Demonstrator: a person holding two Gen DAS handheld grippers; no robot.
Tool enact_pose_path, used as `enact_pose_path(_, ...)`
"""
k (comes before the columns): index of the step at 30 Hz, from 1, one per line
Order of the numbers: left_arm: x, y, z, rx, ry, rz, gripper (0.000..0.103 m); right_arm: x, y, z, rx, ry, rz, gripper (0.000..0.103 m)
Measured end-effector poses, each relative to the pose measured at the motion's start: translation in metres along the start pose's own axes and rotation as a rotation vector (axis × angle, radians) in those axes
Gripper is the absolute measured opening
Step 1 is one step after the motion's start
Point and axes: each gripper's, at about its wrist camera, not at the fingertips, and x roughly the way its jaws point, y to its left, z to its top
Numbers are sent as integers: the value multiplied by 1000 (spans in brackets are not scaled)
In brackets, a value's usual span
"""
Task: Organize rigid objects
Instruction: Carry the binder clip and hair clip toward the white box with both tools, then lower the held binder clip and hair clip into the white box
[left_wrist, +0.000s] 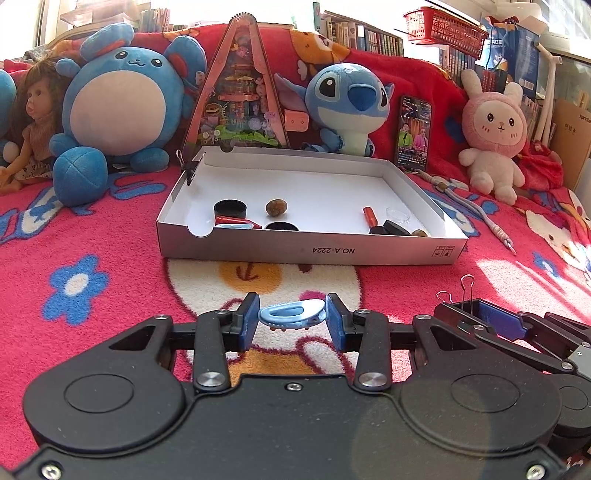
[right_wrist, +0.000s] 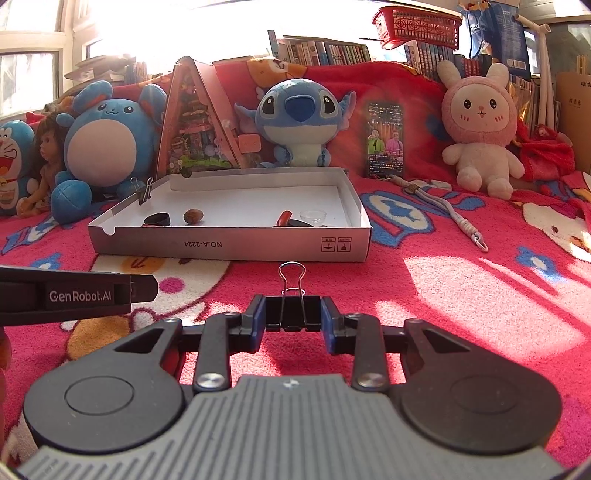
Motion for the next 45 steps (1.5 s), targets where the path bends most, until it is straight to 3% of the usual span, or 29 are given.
enact_pose_path(45, 13, 18, 55, -14, -71, 7, 37, 25, -15, 52, 53, -21, 26, 36)
